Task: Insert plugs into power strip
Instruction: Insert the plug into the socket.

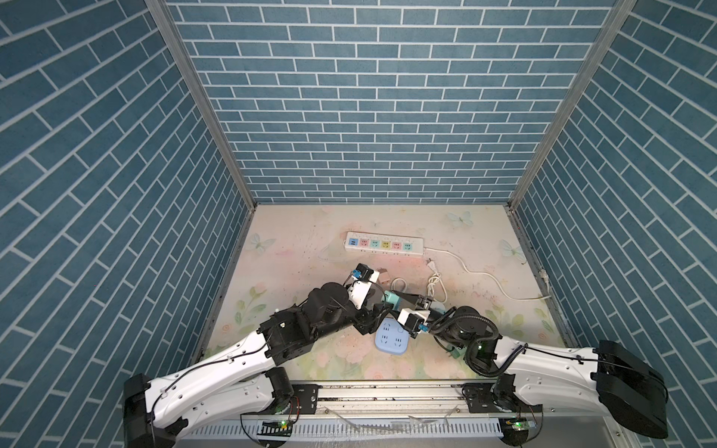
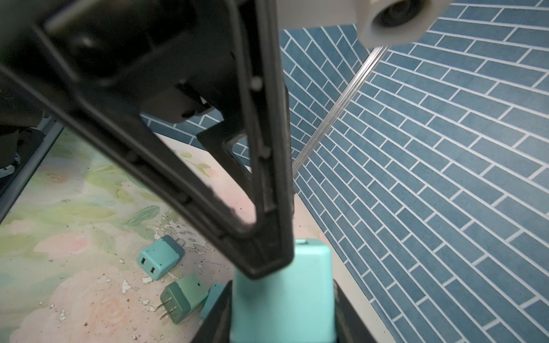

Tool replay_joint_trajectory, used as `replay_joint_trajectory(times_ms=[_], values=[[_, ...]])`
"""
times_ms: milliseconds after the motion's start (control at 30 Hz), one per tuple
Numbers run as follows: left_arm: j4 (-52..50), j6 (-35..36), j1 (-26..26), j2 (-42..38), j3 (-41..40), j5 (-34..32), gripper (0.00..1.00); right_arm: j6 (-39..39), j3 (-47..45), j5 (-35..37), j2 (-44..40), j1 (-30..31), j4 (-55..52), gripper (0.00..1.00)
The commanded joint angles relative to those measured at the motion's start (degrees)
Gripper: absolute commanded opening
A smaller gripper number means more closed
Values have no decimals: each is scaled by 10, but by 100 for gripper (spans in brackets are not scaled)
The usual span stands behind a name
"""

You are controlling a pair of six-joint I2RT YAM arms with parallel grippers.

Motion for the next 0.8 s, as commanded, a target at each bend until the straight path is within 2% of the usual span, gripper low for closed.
replay_joint_trajectory(times_ms=[0, 367, 500, 600, 733, 767], values=[[23, -3, -3, 11, 2, 8, 69, 18, 21, -32, -9, 2, 6, 0], [25, -12, -3, 41, 4, 1, 66, 20, 22, -34, -8, 5, 7, 0], [33, -12, -3, 50, 6, 11, 60, 21, 22, -34, -10, 5, 7, 0], [35, -11, -3, 58, 9, 18, 50, 21, 21, -34, -12, 5, 8, 0], [45, -4, -3, 67, 11, 32, 26, 24, 20, -31, -13, 5, 12, 1], [46, -3, -3, 70, 13, 38, 21, 26, 18, -27, -14, 6, 16, 9]])
